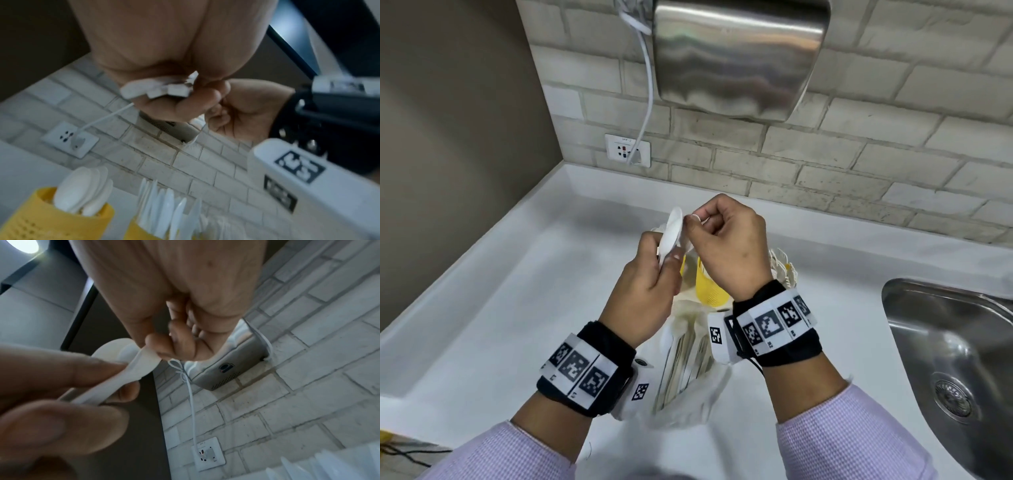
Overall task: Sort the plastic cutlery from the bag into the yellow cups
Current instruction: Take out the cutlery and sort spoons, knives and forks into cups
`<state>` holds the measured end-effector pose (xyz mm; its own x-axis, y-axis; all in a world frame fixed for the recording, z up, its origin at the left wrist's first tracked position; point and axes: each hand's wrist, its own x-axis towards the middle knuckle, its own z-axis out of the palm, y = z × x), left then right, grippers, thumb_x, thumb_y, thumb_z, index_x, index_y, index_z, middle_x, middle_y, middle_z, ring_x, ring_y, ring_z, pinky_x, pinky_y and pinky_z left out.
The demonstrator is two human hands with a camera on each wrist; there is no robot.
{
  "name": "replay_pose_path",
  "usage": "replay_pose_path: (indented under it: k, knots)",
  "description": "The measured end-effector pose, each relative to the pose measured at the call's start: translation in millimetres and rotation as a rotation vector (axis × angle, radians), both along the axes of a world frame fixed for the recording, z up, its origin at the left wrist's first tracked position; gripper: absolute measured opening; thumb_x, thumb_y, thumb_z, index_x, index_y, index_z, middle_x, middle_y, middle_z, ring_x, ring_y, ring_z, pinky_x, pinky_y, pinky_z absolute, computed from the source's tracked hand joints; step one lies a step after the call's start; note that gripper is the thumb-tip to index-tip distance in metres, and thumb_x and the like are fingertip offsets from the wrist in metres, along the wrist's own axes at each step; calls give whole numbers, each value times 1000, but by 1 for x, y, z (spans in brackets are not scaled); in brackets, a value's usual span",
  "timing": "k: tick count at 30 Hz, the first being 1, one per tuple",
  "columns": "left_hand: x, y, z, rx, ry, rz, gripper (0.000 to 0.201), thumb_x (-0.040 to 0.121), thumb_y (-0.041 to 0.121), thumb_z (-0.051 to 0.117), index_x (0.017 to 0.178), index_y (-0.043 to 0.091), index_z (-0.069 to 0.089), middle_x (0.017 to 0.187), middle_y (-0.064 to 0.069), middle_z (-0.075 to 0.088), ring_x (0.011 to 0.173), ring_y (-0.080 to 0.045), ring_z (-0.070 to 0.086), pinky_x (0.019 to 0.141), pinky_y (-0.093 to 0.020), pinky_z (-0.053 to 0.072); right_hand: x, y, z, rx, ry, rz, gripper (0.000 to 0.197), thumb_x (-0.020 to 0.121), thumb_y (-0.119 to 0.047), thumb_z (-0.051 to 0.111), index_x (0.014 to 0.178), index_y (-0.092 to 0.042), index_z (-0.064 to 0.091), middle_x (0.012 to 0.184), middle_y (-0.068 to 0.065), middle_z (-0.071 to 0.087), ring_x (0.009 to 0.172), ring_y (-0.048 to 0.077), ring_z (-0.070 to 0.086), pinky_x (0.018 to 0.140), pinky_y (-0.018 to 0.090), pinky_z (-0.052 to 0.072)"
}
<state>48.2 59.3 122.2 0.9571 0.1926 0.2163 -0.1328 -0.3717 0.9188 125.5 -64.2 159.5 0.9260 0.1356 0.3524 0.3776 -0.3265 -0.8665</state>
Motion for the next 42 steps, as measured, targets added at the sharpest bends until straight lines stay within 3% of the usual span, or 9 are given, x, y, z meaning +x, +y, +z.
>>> replay_pose_path:
  k: [4, 7, 11, 16, 21, 28, 32, 38, 42]
  knots:
    - [-4, 1, -4, 69, -32, 28, 9, 108, 31, 40, 112, 22, 40, 62, 4, 56, 46, -9, 47, 47, -24, 40, -11, 6, 4, -39, -53, -11, 38, 100, -27, 62, 67, -9, 59, 52, 0, 54, 53, 15, 50, 56, 27, 42]
    - [-7, 4, -2, 84, -17, -12, 14, 108, 34, 38, 118, 24, 39, 58, 11, 53, 47, -9, 45, 48, -21, 36, -18, 8, 4, -11, -13, 92, 32, 102, -30, 55, 79, -11, 67, 59, -5, 61, 59, 16, 59, 66, 37, 52]
    - [-15, 8, -1, 137, -51, -60, 16, 107, 36, 36, 118, 25, 36, 58, 12, 53, 51, -11, 44, 51, -26, 35, -25, 4, 4, 66, 144, 219, 18, 102, -22, 59, 100, -14, 75, 66, -8, 66, 55, 13, 62, 62, 30, 52]
    - [-23, 4, 0, 93, -63, -54, 21, 107, 40, 34, 120, 25, 42, 61, -8, 54, 49, -13, 44, 51, -29, 38, -28, 2, 8, 223, 304, 195, 20, 97, -10, 58, 93, -6, 76, 73, 17, 69, 57, 27, 63, 53, 35, 52]
    - [-29, 5, 6, -171, 37, -47, 25, 108, 45, 32, 114, 27, 49, 65, -7, 56, 47, -19, 44, 44, -28, 36, -33, -6, 5, 79, 158, 176, 20, 92, -3, 59, 99, -11, 76, 78, 17, 72, 62, 37, 71, 58, 33, 56]
    - [-38, 12, 8, -312, 117, -125, 52, 104, 60, 23, 109, 24, 60, 62, -16, 56, 36, -23, 35, 40, -24, 34, -43, -2, 3, -55, -10, 240, 24, 93, -5, 63, 110, -19, 74, 97, -6, 71, 71, 22, 67, 73, 38, 59]
    - [-45, 15, 17, -337, 187, -152, 62, 99, 69, 19, 89, 26, 62, 51, -11, 47, 30, -21, 30, 42, -23, 31, -49, 5, 1, 66, 70, 255, 29, 94, -6, 68, 121, -15, 69, 108, 5, 60, 69, 27, 69, 65, 31, 57]
    - [-53, 17, 26, -277, 257, -208, 77, 97, 72, 13, 55, 21, 53, 42, -5, 38, 34, -22, 31, 47, -33, 32, -48, 2, 2, 43, 171, 397, 16, 101, -15, 63, 94, -5, 73, 63, -10, 62, 54, 8, 51, 58, 19, 42]
    - [-48, 18, 21, -268, 138, -212, 55, 101, 64, 26, 94, 23, 62, 71, -15, 62, 63, -24, 61, 70, -50, 53, -47, 3, 5, 77, 119, 361, 8, 97, -10, 67, 93, -7, 74, 77, 2, 66, 57, 10, 61, 63, 26, 47]
